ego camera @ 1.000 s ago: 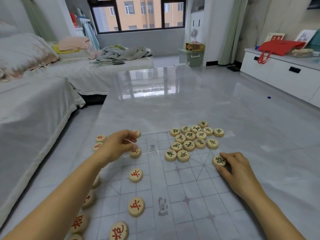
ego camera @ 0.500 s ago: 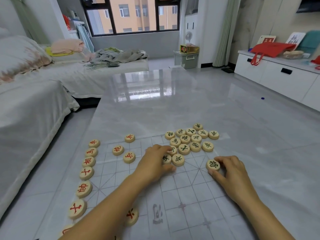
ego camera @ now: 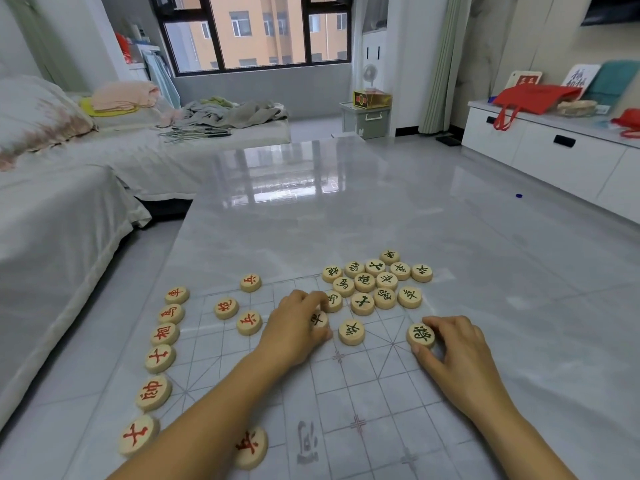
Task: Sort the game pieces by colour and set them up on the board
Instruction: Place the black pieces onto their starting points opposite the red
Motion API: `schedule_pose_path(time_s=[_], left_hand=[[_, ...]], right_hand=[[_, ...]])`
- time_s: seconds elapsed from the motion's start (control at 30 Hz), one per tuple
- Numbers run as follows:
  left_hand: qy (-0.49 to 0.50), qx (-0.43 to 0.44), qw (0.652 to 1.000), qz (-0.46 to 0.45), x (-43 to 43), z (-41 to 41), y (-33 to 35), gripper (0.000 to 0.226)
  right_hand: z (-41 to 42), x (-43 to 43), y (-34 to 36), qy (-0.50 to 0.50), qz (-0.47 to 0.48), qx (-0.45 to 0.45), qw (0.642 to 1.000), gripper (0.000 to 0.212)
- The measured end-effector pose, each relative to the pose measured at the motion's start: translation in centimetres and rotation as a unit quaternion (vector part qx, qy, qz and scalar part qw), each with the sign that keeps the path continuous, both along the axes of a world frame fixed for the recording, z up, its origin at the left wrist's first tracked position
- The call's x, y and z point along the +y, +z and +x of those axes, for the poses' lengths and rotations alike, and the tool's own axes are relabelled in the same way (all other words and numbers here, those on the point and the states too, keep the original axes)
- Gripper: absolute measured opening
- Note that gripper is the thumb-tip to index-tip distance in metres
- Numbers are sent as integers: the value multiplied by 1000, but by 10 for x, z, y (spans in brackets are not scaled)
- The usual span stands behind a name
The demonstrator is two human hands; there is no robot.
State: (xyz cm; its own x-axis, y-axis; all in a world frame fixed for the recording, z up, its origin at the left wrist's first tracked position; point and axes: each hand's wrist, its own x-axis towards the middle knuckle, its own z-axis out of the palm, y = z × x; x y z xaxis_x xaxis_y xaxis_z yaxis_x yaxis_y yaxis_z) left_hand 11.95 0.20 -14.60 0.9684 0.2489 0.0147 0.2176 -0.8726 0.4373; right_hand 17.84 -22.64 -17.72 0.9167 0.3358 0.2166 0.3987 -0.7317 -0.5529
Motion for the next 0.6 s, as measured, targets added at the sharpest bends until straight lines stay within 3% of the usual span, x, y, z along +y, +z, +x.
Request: schedule_pose_path(time_s=[0.07,0.23,0.47,0.6], left_hand=[[9,28,998,-55,4,2,7,49],[-5,61,997,-43,7,-9,13,39],[-20,35,996,-84,-29,-27,15,42],[-59,80,995,11,-42,-22,14,41]], right_hand=[[0,0,1,2,1,1,1000,44],[0,-1,2,8,15,20,1000,48],[0,-4,13,-21,159,67,985,41],[-3,-10,18,-16,130,50,990,38]])
